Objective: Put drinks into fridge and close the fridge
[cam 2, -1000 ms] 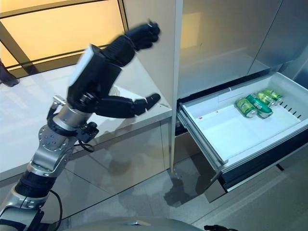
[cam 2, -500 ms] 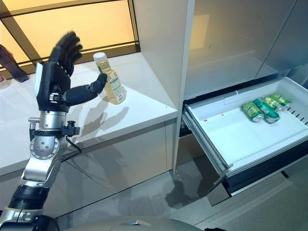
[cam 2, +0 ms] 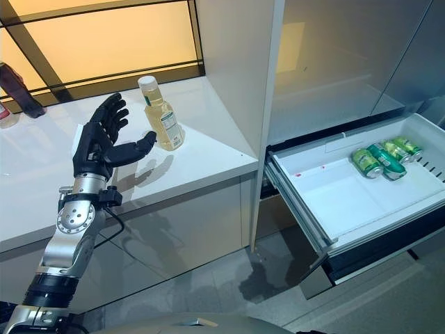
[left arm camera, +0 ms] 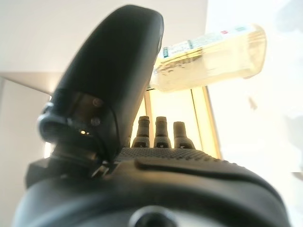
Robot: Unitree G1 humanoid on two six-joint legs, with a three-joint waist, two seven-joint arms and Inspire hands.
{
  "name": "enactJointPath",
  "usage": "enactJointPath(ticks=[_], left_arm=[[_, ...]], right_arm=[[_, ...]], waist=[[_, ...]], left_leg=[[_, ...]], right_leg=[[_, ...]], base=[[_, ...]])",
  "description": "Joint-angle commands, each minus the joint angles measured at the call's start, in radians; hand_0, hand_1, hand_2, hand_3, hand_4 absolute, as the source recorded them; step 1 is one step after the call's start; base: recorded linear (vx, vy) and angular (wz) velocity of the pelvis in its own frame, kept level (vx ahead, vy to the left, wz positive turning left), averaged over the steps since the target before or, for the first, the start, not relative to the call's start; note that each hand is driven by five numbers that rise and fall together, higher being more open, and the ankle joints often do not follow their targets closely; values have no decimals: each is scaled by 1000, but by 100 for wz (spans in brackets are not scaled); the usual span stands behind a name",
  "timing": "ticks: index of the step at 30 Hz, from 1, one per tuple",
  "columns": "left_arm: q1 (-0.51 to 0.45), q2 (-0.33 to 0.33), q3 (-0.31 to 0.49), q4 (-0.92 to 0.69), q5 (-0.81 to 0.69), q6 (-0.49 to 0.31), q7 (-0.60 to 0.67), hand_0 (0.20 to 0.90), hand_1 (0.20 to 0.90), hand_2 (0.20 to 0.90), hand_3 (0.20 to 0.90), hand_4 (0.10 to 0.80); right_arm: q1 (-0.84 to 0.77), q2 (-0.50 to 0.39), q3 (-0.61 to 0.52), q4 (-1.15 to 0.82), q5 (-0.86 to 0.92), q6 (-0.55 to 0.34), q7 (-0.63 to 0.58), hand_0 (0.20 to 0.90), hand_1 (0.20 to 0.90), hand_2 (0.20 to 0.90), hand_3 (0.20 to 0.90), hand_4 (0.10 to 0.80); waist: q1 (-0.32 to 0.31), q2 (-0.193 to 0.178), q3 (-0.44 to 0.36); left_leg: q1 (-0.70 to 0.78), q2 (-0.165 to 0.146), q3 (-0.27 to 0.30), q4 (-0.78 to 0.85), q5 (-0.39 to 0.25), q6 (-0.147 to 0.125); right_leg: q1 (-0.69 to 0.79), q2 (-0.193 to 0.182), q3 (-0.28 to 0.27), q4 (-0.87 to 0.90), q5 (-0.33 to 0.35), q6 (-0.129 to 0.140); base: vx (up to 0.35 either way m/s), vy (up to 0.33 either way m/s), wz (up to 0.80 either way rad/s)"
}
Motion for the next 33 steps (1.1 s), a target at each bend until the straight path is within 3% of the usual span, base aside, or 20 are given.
enactJointPath(ticks=[1, 14, 33], left_arm=[[-133, 24, 43, -10, -36, -34, 24, 900, 900, 900, 900, 800], [-173, 14, 7, 10, -109, 42, -13, 900, 900, 900, 900, 800], [-282, 20, -2, 52, -163, 17, 64, 900, 900, 900, 900, 800]], right_arm=[[-33, 38, 1, -31, 10, 6, 39, 900, 900, 900, 900, 800], [-36, 37, 7, -38, -5, 23, 40, 900, 900, 900, 900, 800], [-40, 36, 31, -28, -12, 23, 42, 900, 900, 900, 900, 800]], waist=[[-13, 7, -12], [-26, 12, -13], [-49, 12, -22]], left_leg=[[-1, -25, -18, 4, -89, 22], [3, -23, -9, 5, -90, 22], [12, -20, 5, 6, -95, 20]], right_leg=[[-80, -10, 47, 17, 56, 67], [-81, -10, 52, 20, 55, 70], [-82, -9, 65, 25, 53, 72]], base=[[0, 0, 0], [0, 0, 0], [6, -1, -1]])
